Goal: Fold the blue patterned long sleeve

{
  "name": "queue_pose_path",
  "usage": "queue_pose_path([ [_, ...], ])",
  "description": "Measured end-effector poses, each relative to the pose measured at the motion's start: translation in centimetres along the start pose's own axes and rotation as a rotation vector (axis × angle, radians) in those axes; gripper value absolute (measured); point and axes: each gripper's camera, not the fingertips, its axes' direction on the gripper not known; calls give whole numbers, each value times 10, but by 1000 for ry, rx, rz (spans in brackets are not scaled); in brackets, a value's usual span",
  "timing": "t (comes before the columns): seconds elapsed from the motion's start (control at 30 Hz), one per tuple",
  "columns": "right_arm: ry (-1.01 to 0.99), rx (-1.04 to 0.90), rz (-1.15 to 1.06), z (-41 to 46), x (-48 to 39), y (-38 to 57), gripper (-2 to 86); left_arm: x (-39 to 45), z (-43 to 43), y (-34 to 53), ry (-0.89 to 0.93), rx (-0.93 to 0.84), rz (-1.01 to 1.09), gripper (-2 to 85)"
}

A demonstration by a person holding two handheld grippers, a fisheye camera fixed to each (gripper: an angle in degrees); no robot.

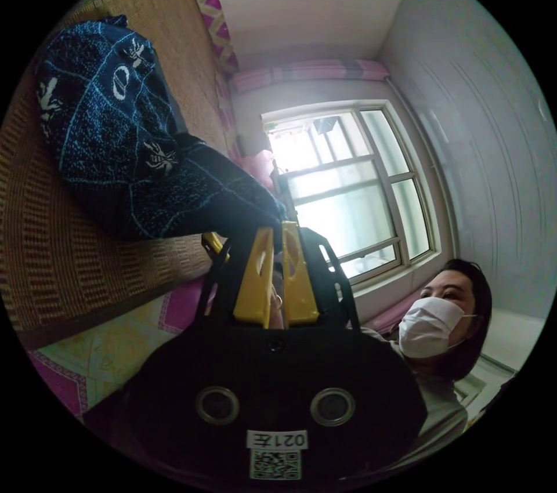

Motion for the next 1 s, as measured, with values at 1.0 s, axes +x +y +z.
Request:
queue_pose_path([
  [1.0,804,-381,-652,371,32,-50,7,-57,-66,-69,238,236,-91,-7],
])
